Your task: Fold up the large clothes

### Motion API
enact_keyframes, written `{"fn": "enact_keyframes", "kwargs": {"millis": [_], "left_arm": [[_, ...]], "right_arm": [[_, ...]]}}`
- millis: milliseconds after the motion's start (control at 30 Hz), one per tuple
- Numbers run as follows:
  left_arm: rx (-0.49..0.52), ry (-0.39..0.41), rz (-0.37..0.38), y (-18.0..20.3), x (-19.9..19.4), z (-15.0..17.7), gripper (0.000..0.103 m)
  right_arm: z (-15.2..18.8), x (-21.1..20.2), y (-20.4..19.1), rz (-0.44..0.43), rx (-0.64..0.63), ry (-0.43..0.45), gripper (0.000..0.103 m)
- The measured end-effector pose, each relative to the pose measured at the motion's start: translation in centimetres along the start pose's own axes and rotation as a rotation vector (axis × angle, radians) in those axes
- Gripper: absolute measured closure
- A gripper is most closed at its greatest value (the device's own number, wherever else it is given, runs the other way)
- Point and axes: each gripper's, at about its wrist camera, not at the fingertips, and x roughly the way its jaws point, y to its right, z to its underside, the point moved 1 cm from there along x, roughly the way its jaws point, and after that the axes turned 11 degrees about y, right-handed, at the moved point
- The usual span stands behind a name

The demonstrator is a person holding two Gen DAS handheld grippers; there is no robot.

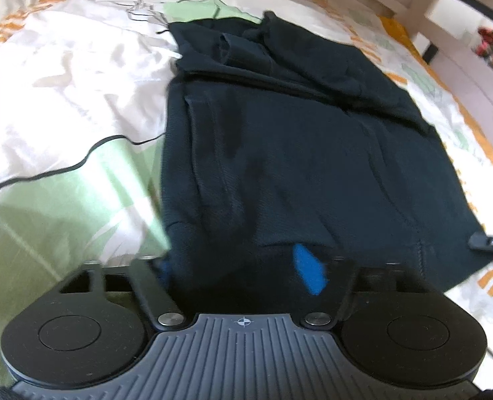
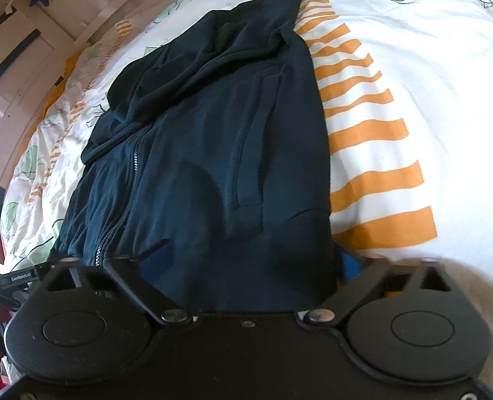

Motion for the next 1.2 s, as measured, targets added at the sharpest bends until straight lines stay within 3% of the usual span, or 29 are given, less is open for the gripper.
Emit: {"fn": "enact_keyframes", "kwargs": {"millis": [33, 67, 100, 200, 400, 767, 1033, 1200], "left_arm": [[-0.021, 0.005, 0.007, -0.3, -0.1, 0.0, 0.062], [-0.043, 0.010, 0.024, -0.6, -0.3, 0.0, 0.075], [-0.056, 0.018, 0.031, -0.7, -0.4, -0.1, 0.082], [-0.062, 0.058, 0.030, -0.6, -1.1, -0.2, 0.090], [-0.179, 0.154, 0.078, -1.4, -2.7, -1.0, 0.093], [-0.271, 0.293, 0.149, -0.7, -4.2, -5.0, 0.093], [-0.345, 0.415, 0.198, -1.3, -3.1, -11.8, 0.093], [-0.354, 0.444, 0.196, -1.3, 0.8, -16.8, 0.093]], "right_arm": [[0.0, -0.1, -0.1, 0.016, -0.004, 0.004, 0.041], [0.1, -0.1, 0.0, 0.029, -0.002, 0.007, 0.054], [0.0, -0.1, 0.1, 0.035, 0.005, 0.008, 0.069], [-0.1, -0.5, 0.4, 0.036, 0.026, 0.028, 0.082], [-0.7, -2.4, 0.1, -0.048, 0.042, 0.115, 0.084], [-3.3, -4.1, -0.4, -0.236, 0.165, 0.254, 0.084], [-9.6, -2.9, -1.4, -0.314, 0.219, 0.367, 0.084], [-14.8, -0.1, -2.1, -0.315, 0.219, 0.424, 0.084]]}}
